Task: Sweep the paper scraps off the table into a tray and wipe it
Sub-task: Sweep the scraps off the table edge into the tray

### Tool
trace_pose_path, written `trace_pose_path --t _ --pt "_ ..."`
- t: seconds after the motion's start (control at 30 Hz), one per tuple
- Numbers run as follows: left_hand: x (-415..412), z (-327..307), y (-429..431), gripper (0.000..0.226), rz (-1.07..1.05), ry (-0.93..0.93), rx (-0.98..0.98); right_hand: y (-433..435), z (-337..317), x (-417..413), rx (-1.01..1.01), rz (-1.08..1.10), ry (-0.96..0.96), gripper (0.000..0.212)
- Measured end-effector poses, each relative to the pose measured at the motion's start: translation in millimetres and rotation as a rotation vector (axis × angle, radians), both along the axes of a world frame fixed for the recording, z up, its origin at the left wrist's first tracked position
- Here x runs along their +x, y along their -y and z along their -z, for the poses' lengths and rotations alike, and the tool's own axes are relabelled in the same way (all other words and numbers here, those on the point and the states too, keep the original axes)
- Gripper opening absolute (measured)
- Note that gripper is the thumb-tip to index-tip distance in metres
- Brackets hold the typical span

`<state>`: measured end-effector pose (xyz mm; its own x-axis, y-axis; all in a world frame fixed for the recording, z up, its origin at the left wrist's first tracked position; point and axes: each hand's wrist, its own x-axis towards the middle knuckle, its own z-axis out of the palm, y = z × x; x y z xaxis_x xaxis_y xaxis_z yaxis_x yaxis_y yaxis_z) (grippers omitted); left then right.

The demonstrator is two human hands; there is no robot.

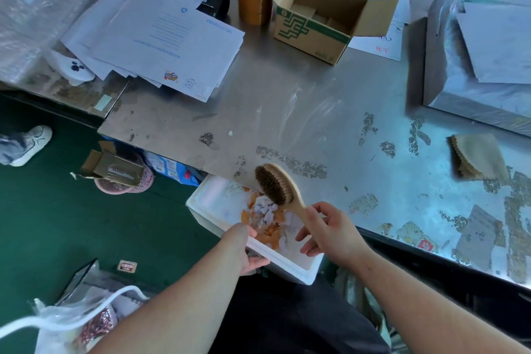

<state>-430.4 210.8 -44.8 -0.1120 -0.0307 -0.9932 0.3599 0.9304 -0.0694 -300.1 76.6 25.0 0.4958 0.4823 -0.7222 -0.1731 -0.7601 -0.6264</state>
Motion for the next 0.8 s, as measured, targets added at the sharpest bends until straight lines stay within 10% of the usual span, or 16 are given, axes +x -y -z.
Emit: trace_pose_path --t 0.4,0.8 --pt "-2 18 3 0.018 -0.032 0.039 0.001 -14 15 86 -0.037 0.484 0.194 0.039" --pt "8 40 19 0.028 -0.115 0.008 0.102 0 18 220 -0.177 0.377 0.525 0.02"
